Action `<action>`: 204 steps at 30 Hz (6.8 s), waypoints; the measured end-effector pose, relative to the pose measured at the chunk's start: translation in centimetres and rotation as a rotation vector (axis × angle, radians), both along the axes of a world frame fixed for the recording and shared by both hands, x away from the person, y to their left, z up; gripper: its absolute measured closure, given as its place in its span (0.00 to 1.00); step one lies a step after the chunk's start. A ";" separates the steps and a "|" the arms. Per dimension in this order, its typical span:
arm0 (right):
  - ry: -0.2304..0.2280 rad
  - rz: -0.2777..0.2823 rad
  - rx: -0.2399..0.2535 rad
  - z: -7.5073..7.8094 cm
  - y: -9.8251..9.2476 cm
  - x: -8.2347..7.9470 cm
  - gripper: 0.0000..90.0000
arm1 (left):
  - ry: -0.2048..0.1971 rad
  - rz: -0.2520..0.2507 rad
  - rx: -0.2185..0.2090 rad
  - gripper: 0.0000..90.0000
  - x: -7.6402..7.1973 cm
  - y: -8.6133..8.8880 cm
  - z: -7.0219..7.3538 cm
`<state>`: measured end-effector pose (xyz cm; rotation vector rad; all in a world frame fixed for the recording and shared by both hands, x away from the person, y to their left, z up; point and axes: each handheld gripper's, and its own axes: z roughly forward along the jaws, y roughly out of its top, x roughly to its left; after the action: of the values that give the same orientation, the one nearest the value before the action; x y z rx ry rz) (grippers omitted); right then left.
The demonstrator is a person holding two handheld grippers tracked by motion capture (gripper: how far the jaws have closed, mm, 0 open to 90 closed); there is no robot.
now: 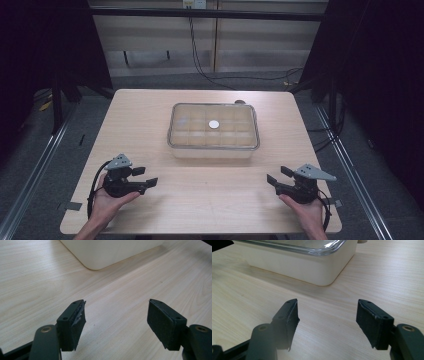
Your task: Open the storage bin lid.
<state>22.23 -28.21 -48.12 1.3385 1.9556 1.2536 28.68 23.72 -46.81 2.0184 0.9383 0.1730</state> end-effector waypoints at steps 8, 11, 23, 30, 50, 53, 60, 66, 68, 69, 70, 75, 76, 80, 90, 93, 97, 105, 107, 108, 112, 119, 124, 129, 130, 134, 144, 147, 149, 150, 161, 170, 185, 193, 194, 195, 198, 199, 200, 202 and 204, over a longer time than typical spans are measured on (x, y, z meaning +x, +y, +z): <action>0.035 0.025 0.052 0.2 -0.1 0.1 0.40 | 0.001 0.005 0.009 0.34 0.0 -0.1 0.0; 0.035 0.044 0.065 0.6 0.0 -0.1 0.39 | -0.021 -0.003 0.007 0.34 -0.4 -0.1 0.3; 0.069 0.083 0.067 1.7 0.7 0.9 0.38 | -0.024 0.000 -0.010 0.33 0.0 -0.5 0.8; 0.077 0.103 0.071 2.5 1.0 1.7 0.38 | -0.030 -0.008 -0.007 0.34 0.7 -1.3 1.4; 0.058 0.123 0.069 5.0 1.3 5.0 0.35 | -0.068 0.006 -0.014 0.38 3.6 -2.2 3.7; 0.053 0.128 0.079 5.4 1.3 5.6 0.34 | -0.069 0.005 -0.008 0.37 4.0 -2.4 3.8; 0.058 0.137 0.081 6.0 1.7 7.2 0.34 | -0.077 0.000 -0.006 0.36 5.3 -2.9 4.3; 0.072 0.150 0.075 6.4 1.8 8.5 0.37 | -0.095 0.006 -0.025 0.37 5.8 -3.4 4.9; 0.065 0.142 0.066 6.4 1.9 8.8 0.38 | -0.087 0.008 -0.026 0.38 6.3 -3.4 5.0; 0.065 0.142 0.066 6.4 1.9 8.8 0.38 | -0.087 0.008 -0.026 0.38 6.3 -3.4 5.0; 0.061 0.139 0.067 6.4 1.8 8.9 0.38 | -0.081 0.017 -0.031 0.38 6.6 -3.4 4.9; 0.061 0.142 0.077 6.4 1.8 9.8 0.38 | -0.062 0.033 -0.027 0.38 7.6 -3.1 4.7; 0.064 0.140 0.074 6.4 1.8 9.9 0.38 | -0.059 0.030 -0.018 0.38 7.8 -2.9 4.7; 0.080 0.148 0.060 6.5 2.0 10.7 0.36 | -0.057 0.032 -0.013 0.36 8.4 -2.9 5.0; 0.091 0.134 0.042 7.5 2.3 12.9 0.32 | -0.075 0.010 0.006 0.37 9.7 -3.7 6.4; 0.097 0.135 0.023 7.5 2.4 13.7 0.31 | -0.071 0.008 0.010 0.37 10.3 -3.9 6.4; 0.108 0.128 0.030 7.6 2.2 14.6 0.30 | -0.065 0.012 0.011 0.36 10.8 -4.3 6.6; 0.125 0.102 0.048 7.2 2.1 16.2 0.30 | -0.060 0.003 0.035 0.38 11.9 -5.4 5.9; 0.135 0.101 0.058 6.6 2.2 16.6 0.30 | -0.051 0.009 0.031 0.38 12.1 -5.4 5.6; 0.152 0.105 0.051 6.1 2.4 16.9 0.29 | -0.043 0.007 0.031 0.38 12.2 -5.5 5.3; 0.170 0.103 0.047 5.4 2.6 17.5 0.28 | -0.036 0.022 0.030 0.35 12.4 -5.9 5.3; 0.180 0.075 0.040 5.0 2.8 18.5 0.25 | -0.021 0.032 0.025 0.31 13.3 -6.3 5.0; 0.199 0.087 0.040 4.7 3.1 19.1 0.24 | 0.009 0.040 0.026 0.28 14.1 -6.4 3.9; 0.224 0.078 0.059 3.9 2.9 19.6 0.23 | 0.014 0.035 0.015 0.29 14.5 -6.5 3.6; 0.226 0.081 0.062 3.7 3.0 19.7 0.23 | 0.018 0.033 0.014 0.29 14.6 -6.6 3.5; 0.223 0.089 0.070 3.7 3.3 19.9 0.21 | 0.039 0.017 0.030 0.28 14.5 -7.0 2.8; 0.222 0.073 0.067 3.4 3.4 20.3 0.20 | 0.045 -0.010 0.034 0.27 14.7 -7.7 2.8; 0.221 0.072 0.068 3.4 3.4 20.3 0.19 | 0.040 -0.010 0.038 0.27 14.7 -7.7 2.8; 0.220 0.072 0.064 3.4 3.5 20.3 0.19 | 0.044 -0.013 0.036 0.27 14.8 -7.7 2.8; 0.217 0.070 0.058 3.4 3.5 20.3 0.19 | 0.046 -0.011 0.034 0.27 14.8 -7.6 2.7; 0.260 0.078 0.081 2.2 4.4 21.0 0.15 | 0.051 -0.007 0.020 0.24 14.9 -7.8 2.5; 0.248 0.068 0.065 2.3 4.5 21.0 0.15 | 0.056 0.014 0.008 0.18 15.3 -7.4 2.2; 0.212 0.053 0.096 2.3 4.2 20.8 0.22 | 0.045 0.011 0.001 0.24 15.4 -8.0 2.4; 0.172 0.044 0.100 2.9 4.1 20.4 0.27 | 0.018 0.028 -0.034 0.33 15.1 -7.7 2.6; 0.167 0.048 0.097 2.9 4.1 20.4 0.28 | 0.013 0.023 -0.026 0.33 15.1 -7.7 2.6; 0.167 0.046 0.100 3.0 4.1 20.4 0.28 | 0.011 0.022 -0.025 0.33 15.1 -7.7 2.6; 0.166 0.044 0.107 3.0 4.0 20.3 0.30 | 0.008 0.025 -0.028 0.34 15.0 -7.8 2.7; 0.162 0.047 0.109 3.1 4.0 20.2 0.31 | 0.007 0.030 -0.035 0.34 15.0 -7.8 2.7; 0.162 0.046 0.115 3.1 3.9 20.2 0.32 | 0.001 0.026 -0.026 0.35 15.0 -7.7 2.8; 0.159 0.041 0.131 3.2 3.7 20.1 0.36 | -0.004 0.025 -0.029 0.36 15.0 -7.6 2.8; 0.157 0.041 0.151 3.3 3.4 19.9 0.39 | -0.005 0.028 -0.045 0.39 14.9 -7.5 2.8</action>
<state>42.16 -24.82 -44.86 1.5192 2.0369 1.3762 43.59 16.26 -43.98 1.9636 0.9598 0.1713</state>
